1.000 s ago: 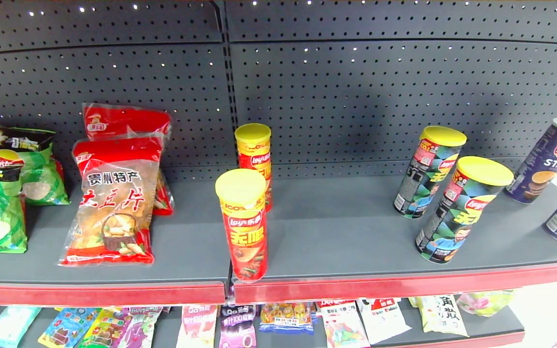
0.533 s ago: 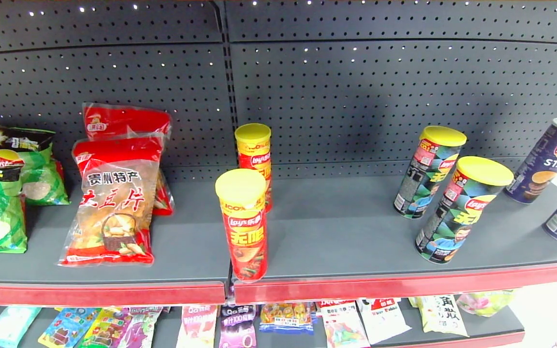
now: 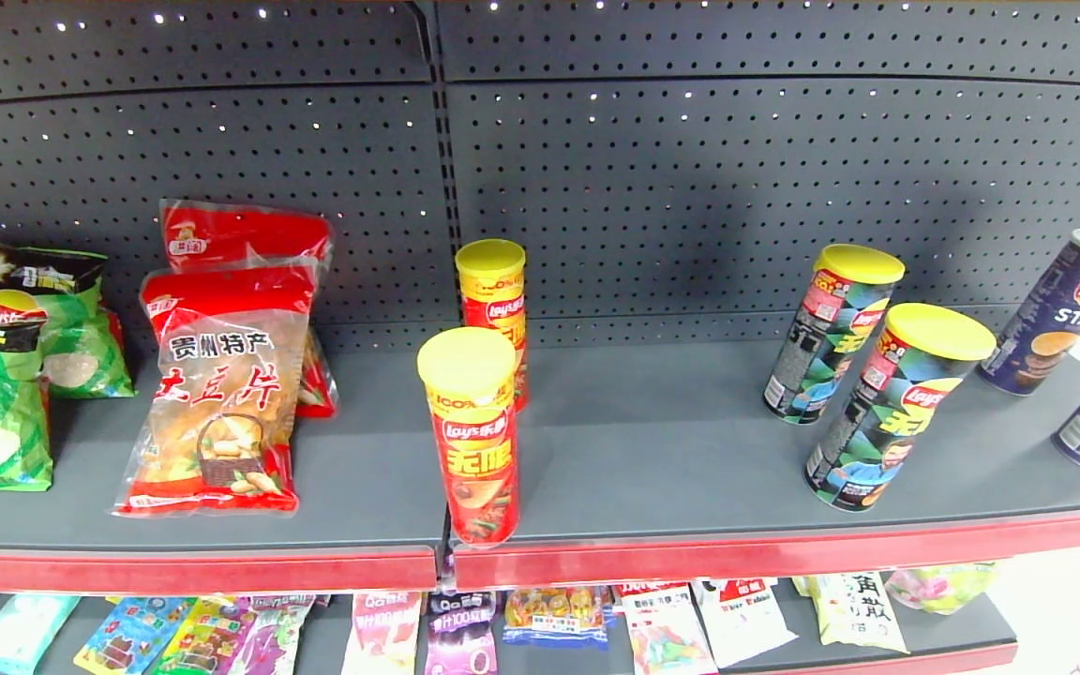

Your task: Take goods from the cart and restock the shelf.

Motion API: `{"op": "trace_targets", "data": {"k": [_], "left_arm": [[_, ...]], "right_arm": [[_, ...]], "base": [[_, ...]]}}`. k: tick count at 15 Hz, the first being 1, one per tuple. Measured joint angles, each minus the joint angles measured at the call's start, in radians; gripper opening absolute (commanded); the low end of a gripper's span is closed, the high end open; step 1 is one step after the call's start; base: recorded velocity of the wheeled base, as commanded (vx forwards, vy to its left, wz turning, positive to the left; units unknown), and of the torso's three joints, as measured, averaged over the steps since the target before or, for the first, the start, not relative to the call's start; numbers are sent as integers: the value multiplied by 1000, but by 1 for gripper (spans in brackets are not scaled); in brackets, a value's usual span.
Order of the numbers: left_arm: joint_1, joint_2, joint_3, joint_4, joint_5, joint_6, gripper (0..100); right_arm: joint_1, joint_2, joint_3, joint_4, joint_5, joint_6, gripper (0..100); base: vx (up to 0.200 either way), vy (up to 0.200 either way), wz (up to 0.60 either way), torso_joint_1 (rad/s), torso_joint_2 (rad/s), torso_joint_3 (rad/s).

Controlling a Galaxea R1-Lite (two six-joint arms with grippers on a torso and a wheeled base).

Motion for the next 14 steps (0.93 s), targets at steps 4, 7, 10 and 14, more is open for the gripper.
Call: {"op": "trace_targets", "data": {"k": [4, 7, 10, 14], "left_arm": [[0, 0, 0, 0, 0, 0, 100], [0, 0, 0, 0, 0, 1, 100], [0, 0, 0, 0, 0, 2, 100], [-1, 0, 0, 0, 0, 7, 100]], "right_arm": [[0, 0, 0, 0, 0, 0, 100], [0, 0, 0, 0, 0, 0, 100], [0, 0, 0, 0, 0, 0, 100], [-1, 0, 0, 0, 5, 0, 100]], "base": [[0, 0, 0, 0, 0, 0], [0, 0, 0, 0, 0, 0], [0, -67, 0, 2, 1, 1], [0, -200, 0, 7, 1, 0]]}}
